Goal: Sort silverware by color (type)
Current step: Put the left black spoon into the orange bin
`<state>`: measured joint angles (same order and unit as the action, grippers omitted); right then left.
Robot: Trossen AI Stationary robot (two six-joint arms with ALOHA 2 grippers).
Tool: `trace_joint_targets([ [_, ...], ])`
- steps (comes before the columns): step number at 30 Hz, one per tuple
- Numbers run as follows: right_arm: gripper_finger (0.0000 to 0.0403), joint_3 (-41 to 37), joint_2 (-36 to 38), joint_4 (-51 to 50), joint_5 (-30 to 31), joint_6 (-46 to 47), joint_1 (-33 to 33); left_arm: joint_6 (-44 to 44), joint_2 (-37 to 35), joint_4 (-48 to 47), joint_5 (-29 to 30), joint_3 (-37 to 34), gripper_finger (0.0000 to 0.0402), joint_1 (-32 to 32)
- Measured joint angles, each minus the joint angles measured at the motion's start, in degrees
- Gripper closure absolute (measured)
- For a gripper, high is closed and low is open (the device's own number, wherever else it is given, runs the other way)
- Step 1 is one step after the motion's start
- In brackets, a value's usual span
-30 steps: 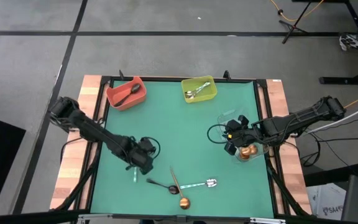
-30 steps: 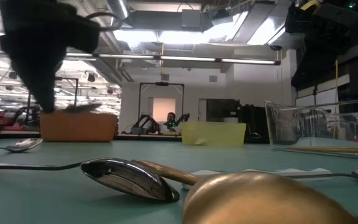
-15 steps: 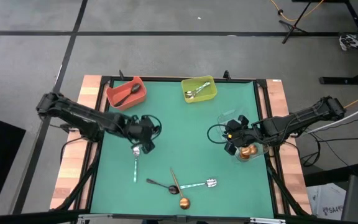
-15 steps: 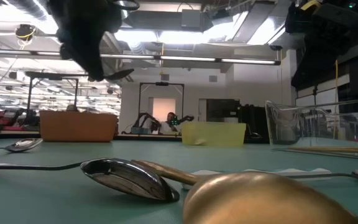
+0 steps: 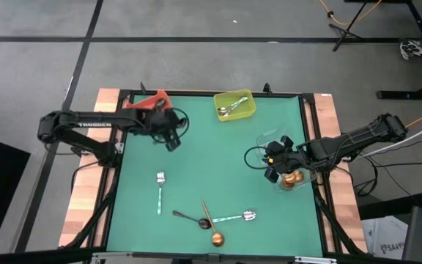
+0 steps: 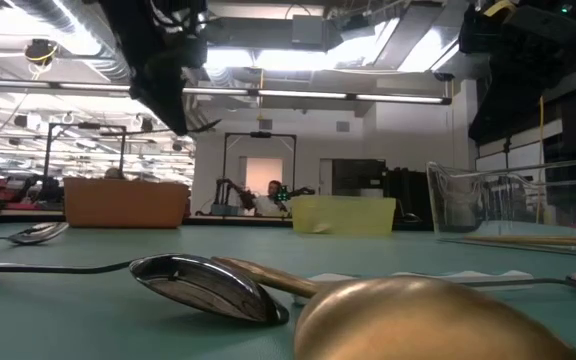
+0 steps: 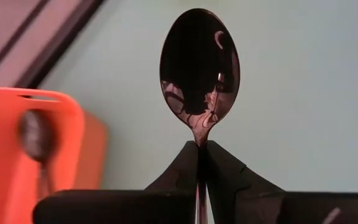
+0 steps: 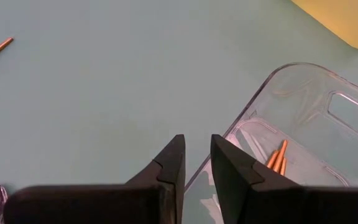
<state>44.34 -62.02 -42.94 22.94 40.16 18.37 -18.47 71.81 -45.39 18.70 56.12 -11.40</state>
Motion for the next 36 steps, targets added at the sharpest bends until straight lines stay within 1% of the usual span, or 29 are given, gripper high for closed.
trace_joint_targets([
  [11, 0.0336, 0.0, 0.0, 0.0, 0.0, 0.0, 0.02, 12.97, 0.02, -0.02, -0.02, 0.0, 0.0391, -17.37],
  [19, 0.0336, 0.0, 0.0, 0.0, 0.01, 0.0, 0.01, 18.71, 0.04, 0.0, -0.04, 0.0, 0.0391, -28.27],
  [28, 0.0336, 0.0, 0.0, 0.0, 1.52, -0.01, 0.0, 20.65, 0.57, 0.07, -0.09, 0.0, 0.0391, -36.44],
  [34, 0.0336, 0.0, 0.0, 0.0, 1.6, 0.0, 0.0, 20.7, 3.57, 1.21, -0.4, 0.0, 0.0391, -39.35],
  [36, 0.0336, 0.0, 0.0, 0.0, 1.63, 0.0, 0.0, 20.72, 5.14, 1.79, -1.3, 0.0, 0.0391, -39.83],
])
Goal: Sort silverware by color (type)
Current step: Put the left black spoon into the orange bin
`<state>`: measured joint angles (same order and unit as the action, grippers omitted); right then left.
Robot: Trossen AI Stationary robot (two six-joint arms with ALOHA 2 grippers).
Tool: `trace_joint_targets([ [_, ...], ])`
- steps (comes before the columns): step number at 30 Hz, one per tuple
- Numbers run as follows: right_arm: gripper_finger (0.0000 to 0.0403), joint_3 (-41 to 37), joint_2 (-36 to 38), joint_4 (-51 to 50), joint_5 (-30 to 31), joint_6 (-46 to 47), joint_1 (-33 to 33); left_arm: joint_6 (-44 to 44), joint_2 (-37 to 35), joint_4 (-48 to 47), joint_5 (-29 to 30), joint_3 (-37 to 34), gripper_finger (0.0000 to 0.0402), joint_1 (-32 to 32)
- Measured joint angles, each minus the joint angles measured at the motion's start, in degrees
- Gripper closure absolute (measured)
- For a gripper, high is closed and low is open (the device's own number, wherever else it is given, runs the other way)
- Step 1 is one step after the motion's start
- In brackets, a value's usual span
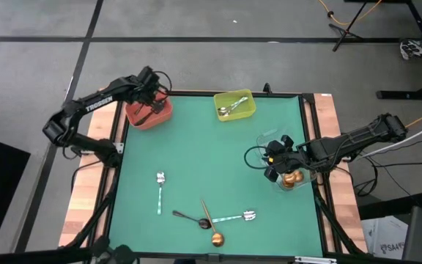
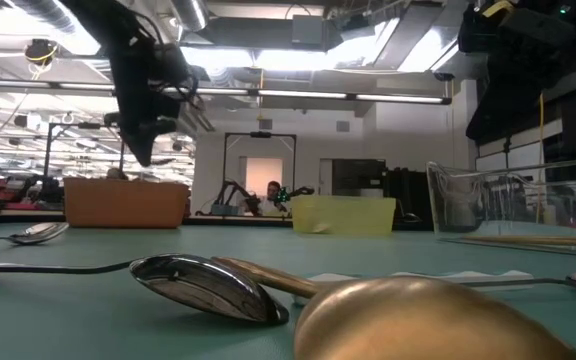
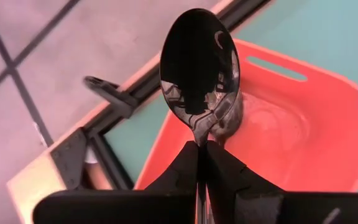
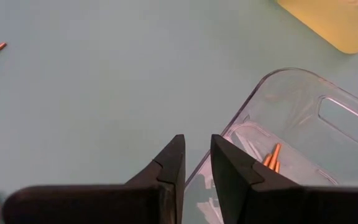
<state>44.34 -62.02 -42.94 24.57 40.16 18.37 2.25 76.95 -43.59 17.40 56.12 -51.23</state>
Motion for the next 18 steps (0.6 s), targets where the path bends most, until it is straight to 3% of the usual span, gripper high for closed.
trace_joint_targets([
  [5, 0.0336, -0.01, 0.0, 0.0, 0.07, 0.0, 0.0, 0.01, 4.17, 1.04, -3.63, 0.0, 0.0391, -0.63],
  [18, 0.0336, -0.02, 0.0, -0.04, 0.07, -0.02, 0.0, 2.53, 12.0, 0.79, -3.44, 0.0, 0.0391, -0.63],
])
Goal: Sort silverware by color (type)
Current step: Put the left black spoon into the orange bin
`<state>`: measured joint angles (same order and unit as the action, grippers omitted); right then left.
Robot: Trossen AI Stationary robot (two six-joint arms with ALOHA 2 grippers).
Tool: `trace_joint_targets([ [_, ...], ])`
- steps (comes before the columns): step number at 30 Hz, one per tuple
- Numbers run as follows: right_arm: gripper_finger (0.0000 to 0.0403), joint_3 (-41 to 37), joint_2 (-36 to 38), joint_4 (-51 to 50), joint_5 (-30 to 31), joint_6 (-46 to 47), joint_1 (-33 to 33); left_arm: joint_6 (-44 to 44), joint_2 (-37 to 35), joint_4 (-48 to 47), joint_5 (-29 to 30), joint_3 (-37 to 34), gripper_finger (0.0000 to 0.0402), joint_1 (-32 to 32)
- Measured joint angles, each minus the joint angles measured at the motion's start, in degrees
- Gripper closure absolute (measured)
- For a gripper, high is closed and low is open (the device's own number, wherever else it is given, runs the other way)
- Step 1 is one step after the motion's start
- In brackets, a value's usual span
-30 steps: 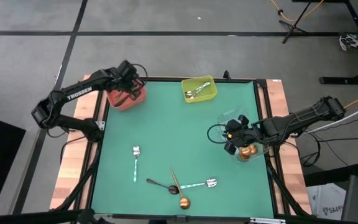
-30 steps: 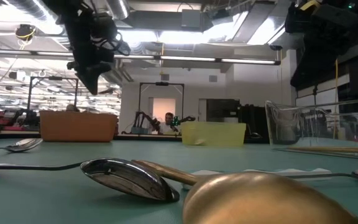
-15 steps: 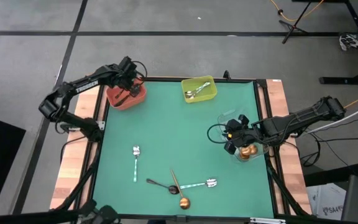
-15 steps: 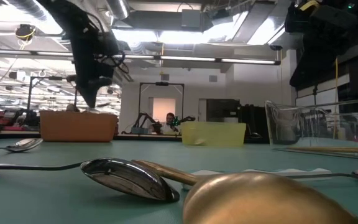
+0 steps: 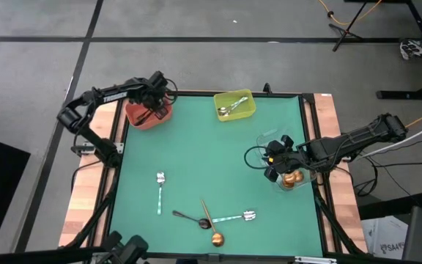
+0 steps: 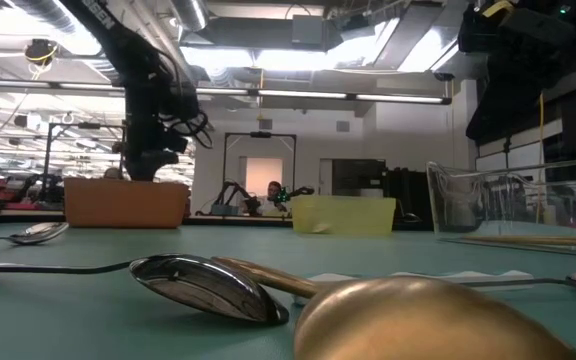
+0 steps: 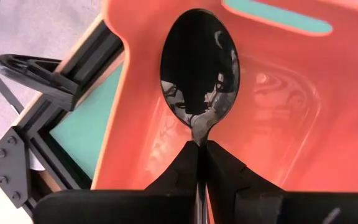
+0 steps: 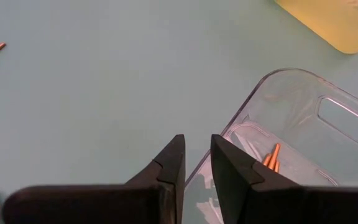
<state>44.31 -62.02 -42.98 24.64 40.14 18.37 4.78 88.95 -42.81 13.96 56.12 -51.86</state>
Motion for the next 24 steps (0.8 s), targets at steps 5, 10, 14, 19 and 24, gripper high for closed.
trace_joint_targets([
  [5, 0.0336, 0.0, 0.0, 0.0, 0.0, -0.02, 0.0, 0.35, 1.39, -0.02, 0.1, 0.0, 0.0391, 0.0],
  [10, 0.0336, 0.0, 0.0, 0.0, 0.0, -0.02, 0.0, 0.38, 2.59, 0.0, 0.1, 0.0, 0.0391, -0.19],
  [14, 0.0336, 0.0, 0.0, -0.01, 0.0, -0.03, 0.0, 0.39, 4.07, 0.0, 0.06, 0.0, 0.0391, -0.97],
  [19, 0.0336, 0.0, 0.0, -0.01, 0.0, -0.04, 0.0, 0.41, 5.47, -0.02, 0.08, 0.0, 0.0387, -2.06],
  [24, 0.0336, 0.0, 0.0, -0.02, 0.0, -0.04, 0.0, 0.41, 5.5, -0.02, 0.11, 0.0, 0.0381, -2.29],
])
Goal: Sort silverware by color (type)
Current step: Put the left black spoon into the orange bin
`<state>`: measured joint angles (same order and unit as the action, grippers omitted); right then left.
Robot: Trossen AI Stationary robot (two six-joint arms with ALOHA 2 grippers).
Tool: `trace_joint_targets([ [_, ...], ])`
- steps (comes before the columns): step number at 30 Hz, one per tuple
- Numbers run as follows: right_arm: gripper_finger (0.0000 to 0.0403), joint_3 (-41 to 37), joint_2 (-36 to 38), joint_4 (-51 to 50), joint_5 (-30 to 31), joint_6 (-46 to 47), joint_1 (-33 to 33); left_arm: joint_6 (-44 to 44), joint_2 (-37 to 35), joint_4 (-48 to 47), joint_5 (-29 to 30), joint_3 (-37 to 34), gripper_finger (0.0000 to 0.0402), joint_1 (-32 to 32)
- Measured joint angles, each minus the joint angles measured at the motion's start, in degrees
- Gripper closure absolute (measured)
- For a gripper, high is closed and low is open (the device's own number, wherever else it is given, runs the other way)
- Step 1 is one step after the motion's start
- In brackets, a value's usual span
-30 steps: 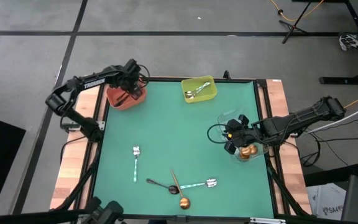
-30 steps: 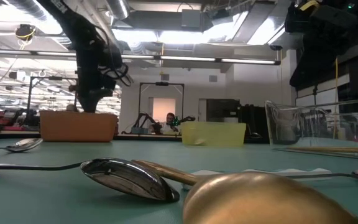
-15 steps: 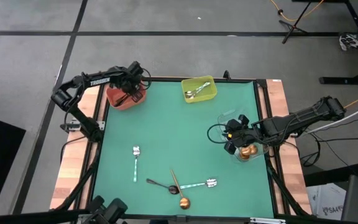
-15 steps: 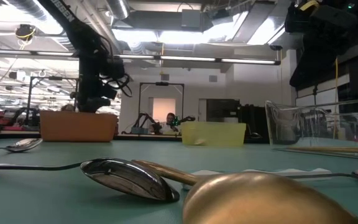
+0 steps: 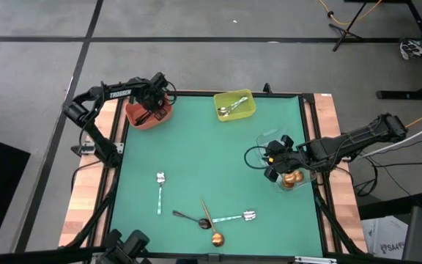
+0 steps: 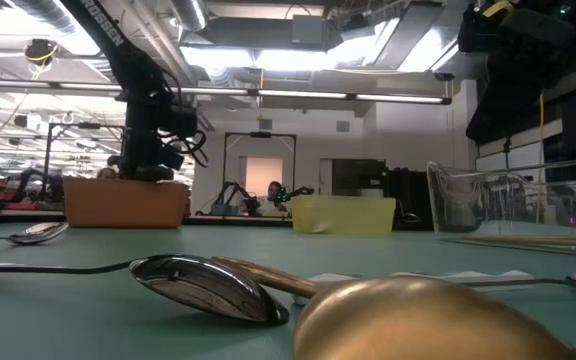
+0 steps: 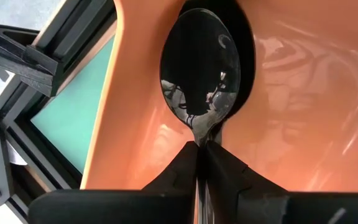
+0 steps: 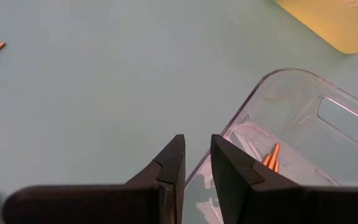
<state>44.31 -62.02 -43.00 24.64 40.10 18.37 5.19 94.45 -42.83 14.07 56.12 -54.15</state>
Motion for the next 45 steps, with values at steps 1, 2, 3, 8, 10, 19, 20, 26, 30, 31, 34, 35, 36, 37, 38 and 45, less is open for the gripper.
trace_joint_targets([
  [1, 0.0336, 0.0, 0.0, 0.01, 0.0, 0.01, 0.0, 0.0, 0.0, 0.02, -0.01, 0.0, 0.038, 0.0],
  [2, 0.0336, 0.0, 0.0, 0.0, 0.0, 0.02, 0.0, 0.0, 0.0, 0.04, -0.01, 0.0, 0.038, 0.0],
  [3, 0.0336, 0.0, 0.0, 0.0, 0.0, 0.01, 0.0, 0.0, 0.0, 0.02, -0.02, 0.0, 0.038, 0.0],
  [8, 0.0336, 0.0, 0.0, 0.0, -0.02, 0.02, 0.0, -0.04, 0.0, 0.02, -0.01, 0.0, 0.0379, 0.11],
  [10, 0.0336, 0.0, 0.0, 0.0, 0.0, 0.0, 0.0, -0.09, 0.0, 0.04, -0.01, 0.0, 0.0379, 0.11],
  [19, 0.0336, 0.0, 0.0, 0.0, 0.0, 0.0, 0.0, -0.08, 0.0, 0.04, -0.01, 0.0, 0.0378, 0.11],
  [20, 0.0336, 0.0, 0.0, 0.0, 0.0, -0.05, 0.0, -0.09, 0.0, 0.07, -0.01, 0.0, 0.0378, 0.11],
  [26, 0.0336, 0.0, 0.0, 0.0, 0.0, -0.09, 0.0, -0.09, 0.0, 0.11, 0.01, 0.0, 0.0378, 0.11],
  [30, 0.0336, 0.0, 0.0, 0.0, 0.0, -0.11, 0.0, -0.09, 0.0, 0.33, 0.31, 0.0, 0.0378, 0.11],
  [31, 0.0336, 0.0, 0.0, 0.0, 0.0, -0.11, 0.0, -0.07, 0.0, 0.36, 0.34, 0.0, 0.0377, 0.11],
  [34, 0.0336, 0.0, 0.0, 0.02, 0.0, -0.11, 0.0, -0.09, -0.02, 0.39, 0.34, 0.0, 0.0366, 0.11],
  [35, 0.0336, 0.0, 0.0, 0.0, 0.0, -0.11, 0.0, -0.11, -0.02, 0.39, 0.37, 0.0, 0.036, 0.11],
  [36, 0.0336, 0.0, 0.0, 0.0, 0.0, -0.11, 0.0, -0.11, -0.02, 0.39, 0.43, 0.0, 0.0353, 0.11],
  [37, 0.0336, 0.0, 0.0, 0.01, 0.0, -0.11, 0.0, -0.09, -0.02, 0.39, 0.43, 0.0, 0.0344, 0.11],
  [38, 0.0336, 0.0, 0.0, 0.0, 0.0, -0.11, 0.0, -0.09, -0.02, 0.39, 0.43, 0.0, 0.0336, 0.11],
  [45, 0.0336, 0.0, 0.0, 0.0, 0.0, -0.11, 0.0, -0.13, -0.02, 0.39, 0.43, 0.0, 0.0291, 0.11],
])
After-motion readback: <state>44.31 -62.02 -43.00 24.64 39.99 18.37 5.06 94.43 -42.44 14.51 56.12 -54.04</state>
